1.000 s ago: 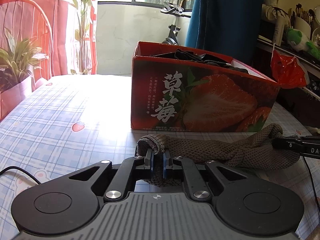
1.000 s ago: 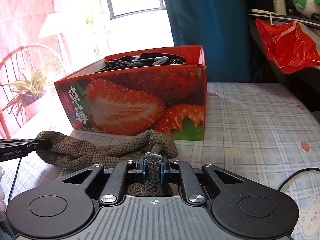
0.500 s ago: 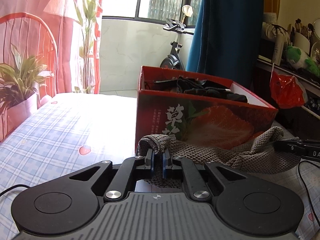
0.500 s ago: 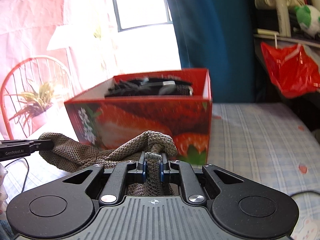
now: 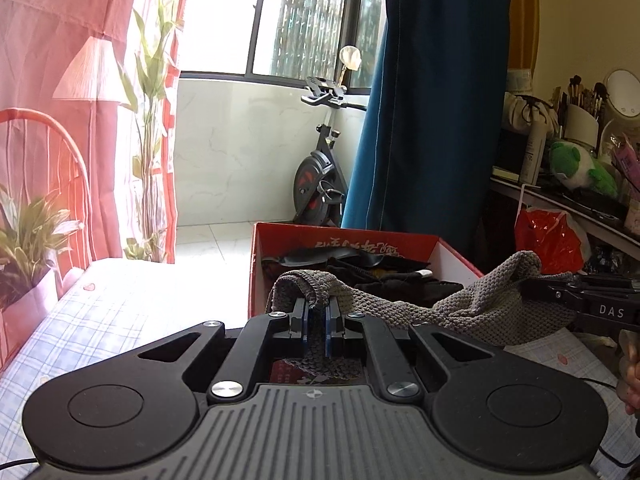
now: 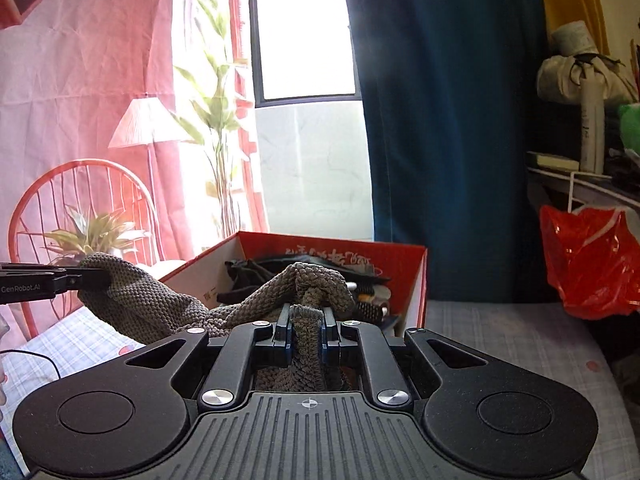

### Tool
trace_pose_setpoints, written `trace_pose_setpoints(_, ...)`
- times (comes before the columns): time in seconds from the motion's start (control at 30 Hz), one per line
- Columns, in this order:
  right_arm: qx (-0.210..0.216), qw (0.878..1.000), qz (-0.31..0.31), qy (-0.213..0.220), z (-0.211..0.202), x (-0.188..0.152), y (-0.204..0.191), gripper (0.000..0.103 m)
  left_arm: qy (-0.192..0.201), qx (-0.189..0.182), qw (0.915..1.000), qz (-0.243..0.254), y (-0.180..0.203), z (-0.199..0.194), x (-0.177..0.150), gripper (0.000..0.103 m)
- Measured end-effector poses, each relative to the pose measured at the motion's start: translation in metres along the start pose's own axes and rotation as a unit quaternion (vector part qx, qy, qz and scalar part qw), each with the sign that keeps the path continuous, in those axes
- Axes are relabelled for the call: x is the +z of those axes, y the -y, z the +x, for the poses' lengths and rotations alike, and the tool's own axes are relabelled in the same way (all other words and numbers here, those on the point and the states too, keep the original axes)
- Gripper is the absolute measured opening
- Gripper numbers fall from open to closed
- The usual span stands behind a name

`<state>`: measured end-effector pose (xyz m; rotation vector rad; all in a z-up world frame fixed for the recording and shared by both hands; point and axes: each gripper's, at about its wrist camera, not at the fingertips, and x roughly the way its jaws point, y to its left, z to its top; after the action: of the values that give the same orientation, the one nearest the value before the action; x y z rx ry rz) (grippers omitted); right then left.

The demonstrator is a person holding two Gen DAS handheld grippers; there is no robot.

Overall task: Organize soft objects
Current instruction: 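Lift the grey knit cloth with both grippers over the box rim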

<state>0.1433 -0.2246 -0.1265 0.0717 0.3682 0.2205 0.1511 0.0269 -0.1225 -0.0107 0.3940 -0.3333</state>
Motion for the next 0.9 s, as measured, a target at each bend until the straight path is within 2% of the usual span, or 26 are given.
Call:
trace_pose_setpoints(0.23, -0.007, 1.0, -0.029, 0.009, 0.016, 0.034, 0.007, 0.011, 0.004, -0.011, 0.9998, 0.019, 0.013, 0.017, 0.026, 0.008)
trace_pose_setpoints(0.43, -0.011, 0.999, -0.04, 0.003, 0.033, 0.044, 0.007, 0.011, -0.005, -0.016, 0.9997, 0.017, 0.02, 0.037, 0.034, 0.008)
trace_pose_setpoints(0.63, -0.015, 0.999, -0.039, -0.008, 0.05, 0.043, 0.008, 0.011, -0.017, -0.013, 0.9996, 0.018, 0.016, 0.048, 0.033, 0.008)
trace_pose_setpoints(0.9, -0.022, 0.998, -0.037, -0.048, 0.073, 0.027, 0.014, 0.011, -0.046, -0.016, 0.9984, 0.028, 0.02, 0.071, 0.027, 0.008)
